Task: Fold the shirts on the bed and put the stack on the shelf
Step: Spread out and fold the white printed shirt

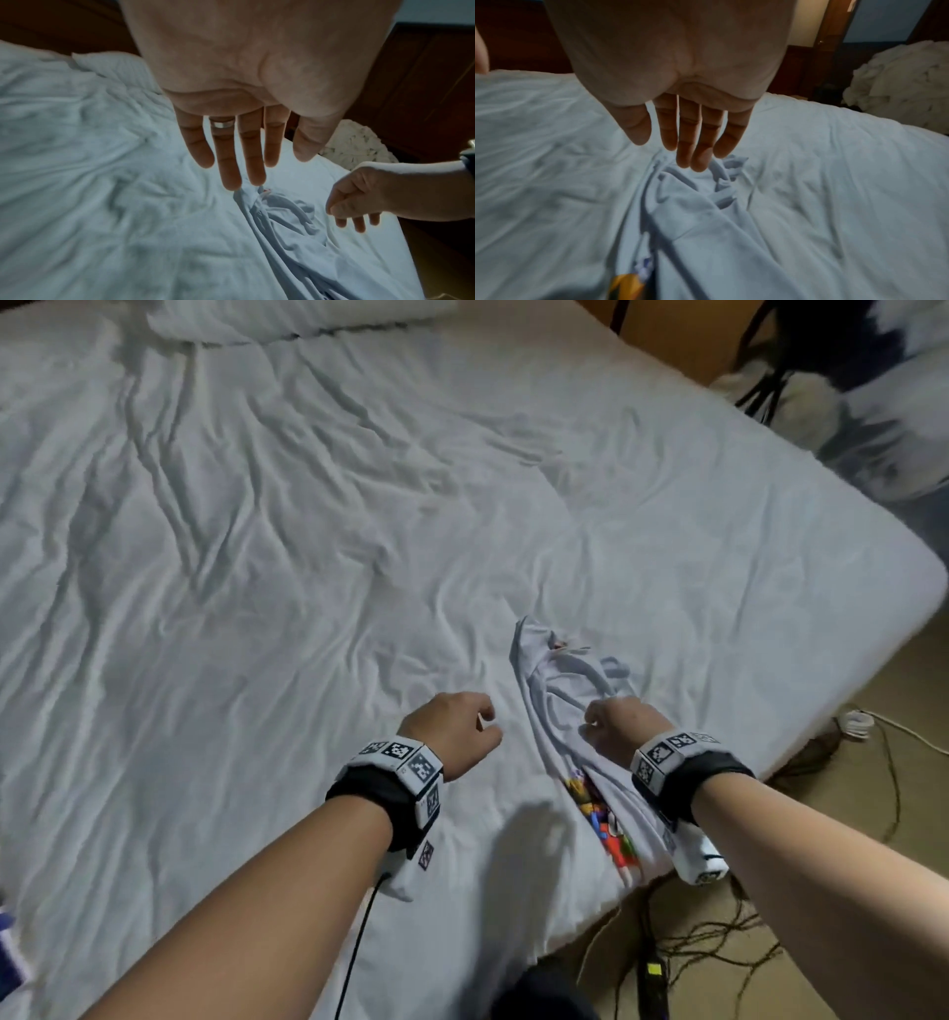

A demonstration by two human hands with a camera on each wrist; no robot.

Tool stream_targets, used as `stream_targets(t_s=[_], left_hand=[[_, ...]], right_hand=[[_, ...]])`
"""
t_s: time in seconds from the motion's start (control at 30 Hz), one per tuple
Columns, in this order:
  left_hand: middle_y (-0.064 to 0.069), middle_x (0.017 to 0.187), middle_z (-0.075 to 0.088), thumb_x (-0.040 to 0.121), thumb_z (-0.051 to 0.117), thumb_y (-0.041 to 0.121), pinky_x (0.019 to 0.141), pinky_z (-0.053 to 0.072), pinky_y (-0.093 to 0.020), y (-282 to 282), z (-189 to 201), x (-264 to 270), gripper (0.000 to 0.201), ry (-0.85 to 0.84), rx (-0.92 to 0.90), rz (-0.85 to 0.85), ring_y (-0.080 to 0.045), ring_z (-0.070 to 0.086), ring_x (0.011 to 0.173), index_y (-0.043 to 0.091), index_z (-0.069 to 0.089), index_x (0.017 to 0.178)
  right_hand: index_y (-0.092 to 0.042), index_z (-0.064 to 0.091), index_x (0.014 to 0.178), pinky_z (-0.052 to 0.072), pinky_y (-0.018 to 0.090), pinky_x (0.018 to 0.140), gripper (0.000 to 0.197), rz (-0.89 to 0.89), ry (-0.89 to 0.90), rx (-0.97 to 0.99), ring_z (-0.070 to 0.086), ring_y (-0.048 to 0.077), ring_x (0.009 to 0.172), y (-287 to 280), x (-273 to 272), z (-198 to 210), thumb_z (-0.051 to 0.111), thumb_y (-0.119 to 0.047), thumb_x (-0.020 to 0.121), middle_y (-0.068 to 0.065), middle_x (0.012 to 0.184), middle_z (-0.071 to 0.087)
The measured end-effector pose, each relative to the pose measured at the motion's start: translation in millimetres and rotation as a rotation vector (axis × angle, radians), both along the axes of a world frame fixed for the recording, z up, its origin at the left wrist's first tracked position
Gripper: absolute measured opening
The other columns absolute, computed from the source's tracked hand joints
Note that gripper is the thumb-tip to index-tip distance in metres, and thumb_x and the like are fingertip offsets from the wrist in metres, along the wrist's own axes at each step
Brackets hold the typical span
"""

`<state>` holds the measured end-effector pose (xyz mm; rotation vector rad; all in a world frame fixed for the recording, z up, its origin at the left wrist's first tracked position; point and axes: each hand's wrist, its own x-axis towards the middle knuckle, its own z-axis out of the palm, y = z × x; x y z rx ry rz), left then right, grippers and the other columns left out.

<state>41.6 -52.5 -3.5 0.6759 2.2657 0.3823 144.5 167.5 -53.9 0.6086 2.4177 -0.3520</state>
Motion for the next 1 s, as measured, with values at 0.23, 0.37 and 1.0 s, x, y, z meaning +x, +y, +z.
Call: stream_targets(t_s=[0.23, 0.37, 1.0], left_hand=[[0.001, 0.107, 0.070, 0.090, 0.055, 0.044, 0.088, 0.053, -0.039, 78, -77, -43, 0.029, -0.019, -0.133, 0.016, -0.025, 0.063, 0.100, 0.028, 0.064, 0.113], [-0.002, 0.106, 0.070, 0.088, 0.058, 0.042, 0.089, 0.053, -0.040, 83, -113, -51, 0.025, -0.072, -0.199, 0.023, -0.025, 0.063, 0.098, 0.028, 0.067, 0.107], [0.007, 0.100, 0.065, 0.091, 0.060, 0.042, 0.091, 0.052, -0.037, 15, 32, -32, 0.028, 0.056, 0.000, 0.181, -0.020, 0.063, 0.098, 0.027, 0.065, 0.113]], right_hand=[[-0.020, 0.057, 0.127, 0.049, 0.035, 0.091, 0.040, -0.093, -0.004, -0.106, 0.059, 0.030, 0.113, 70, -50, -68, 0.052, -0.043, 0.095, 0.010, 0.126, 0.062], [-0.022, 0.052, 0.130, 0.051, 0.039, 0.090, 0.066, -0.044, -0.032, -0.157, 0.059, 0.028, 0.113, 55, -56, -102, 0.056, -0.066, 0.081, 0.005, 0.130, 0.058], [-0.015, 0.056, 0.062, 0.040, 0.029, 0.062, 0.021, -0.158, 0.184, -0.411, 0.058, 0.029, 0.078, 9, -75, 71, 0.058, -0.036, 0.066, 0.001, 0.064, 0.056]])
